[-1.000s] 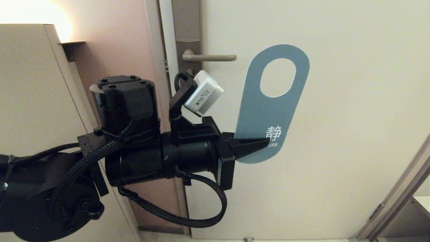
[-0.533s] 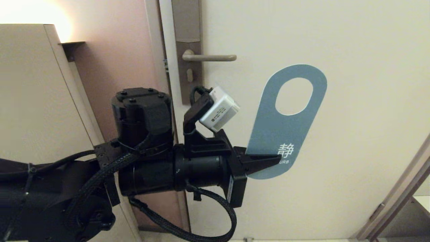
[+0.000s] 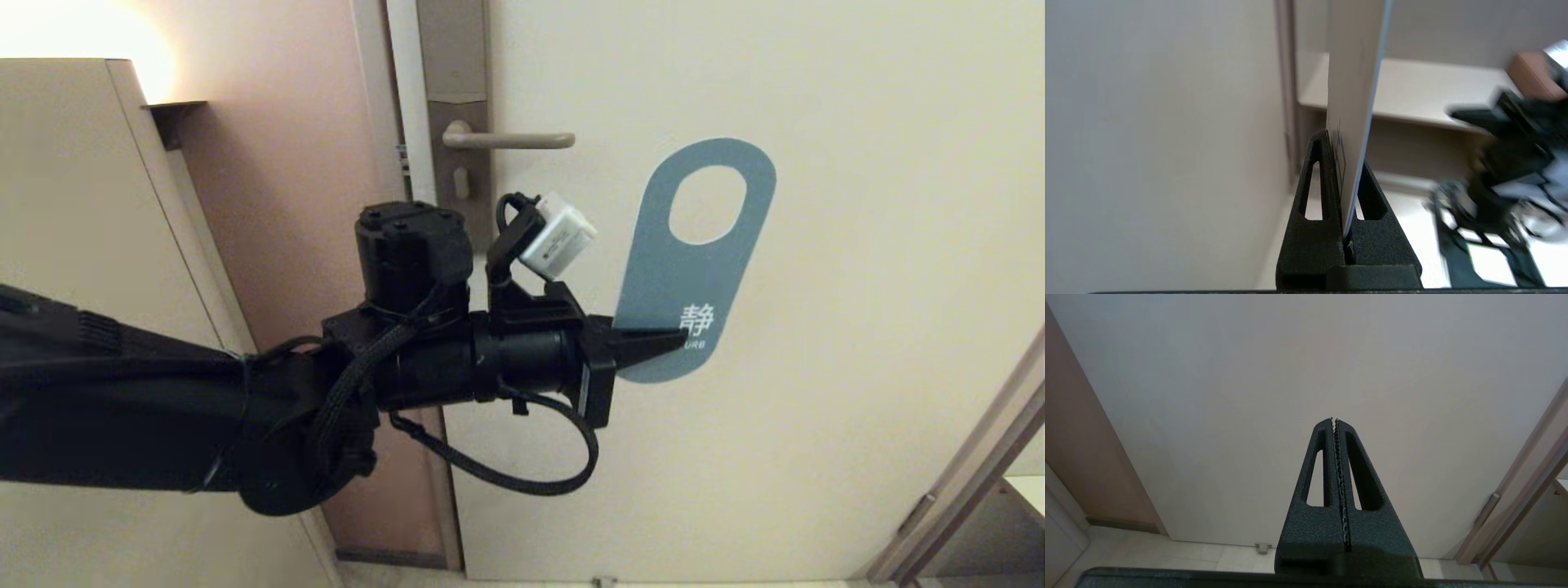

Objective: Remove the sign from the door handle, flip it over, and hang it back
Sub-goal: Hand it to the other hand

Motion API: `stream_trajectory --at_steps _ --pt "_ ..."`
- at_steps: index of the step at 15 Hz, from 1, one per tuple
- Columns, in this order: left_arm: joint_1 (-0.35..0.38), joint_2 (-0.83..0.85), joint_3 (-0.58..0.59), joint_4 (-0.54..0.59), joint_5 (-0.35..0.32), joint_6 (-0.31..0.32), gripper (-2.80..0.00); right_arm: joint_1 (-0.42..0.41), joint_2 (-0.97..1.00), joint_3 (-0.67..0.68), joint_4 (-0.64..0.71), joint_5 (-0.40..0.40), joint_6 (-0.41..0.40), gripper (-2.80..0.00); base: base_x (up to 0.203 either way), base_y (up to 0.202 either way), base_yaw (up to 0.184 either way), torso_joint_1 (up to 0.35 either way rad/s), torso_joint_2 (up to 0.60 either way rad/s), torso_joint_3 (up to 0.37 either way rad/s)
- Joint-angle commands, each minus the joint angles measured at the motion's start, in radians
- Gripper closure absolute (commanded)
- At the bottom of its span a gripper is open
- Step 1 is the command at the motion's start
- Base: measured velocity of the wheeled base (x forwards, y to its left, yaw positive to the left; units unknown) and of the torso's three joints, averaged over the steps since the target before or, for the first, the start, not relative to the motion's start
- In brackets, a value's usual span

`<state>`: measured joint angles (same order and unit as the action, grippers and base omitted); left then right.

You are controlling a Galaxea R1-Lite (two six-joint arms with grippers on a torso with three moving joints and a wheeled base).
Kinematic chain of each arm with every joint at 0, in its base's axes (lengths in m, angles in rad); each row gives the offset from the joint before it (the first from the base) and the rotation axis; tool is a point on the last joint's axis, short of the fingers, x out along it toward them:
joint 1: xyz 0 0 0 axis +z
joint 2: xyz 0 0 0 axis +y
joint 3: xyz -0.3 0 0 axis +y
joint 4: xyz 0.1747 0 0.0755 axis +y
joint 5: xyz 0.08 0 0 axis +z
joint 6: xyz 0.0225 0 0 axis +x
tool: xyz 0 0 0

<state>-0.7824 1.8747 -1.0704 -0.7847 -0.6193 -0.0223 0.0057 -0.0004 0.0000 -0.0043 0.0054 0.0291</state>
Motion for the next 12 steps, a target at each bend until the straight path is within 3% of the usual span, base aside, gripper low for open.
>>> stream_trajectory --at_steps 1,7,12 --pt "0.024 0.062 -0.073 -0.006 -0.004 -0.012 0.00 0.000 0.000 0.000 0.000 0.001 0.000 0.00 0.000 0.000 0.000 0.000 0.00 0.000" --pt "0.046 0.149 -0.283 0.022 -0.008 -0.051 0.00 0.000 0.000 0.000 0.000 0.007 -0.029 0.00 0.000 0.000 0.000 0.000 0.00 0.000" --pt "0.046 0.151 -0.287 0.033 -0.008 -0.051 0.00 0.000 0.000 -0.015 0.012 0.004 -0.032 0.00 0.000 0.000 0.000 0.000 0.00 0.000"
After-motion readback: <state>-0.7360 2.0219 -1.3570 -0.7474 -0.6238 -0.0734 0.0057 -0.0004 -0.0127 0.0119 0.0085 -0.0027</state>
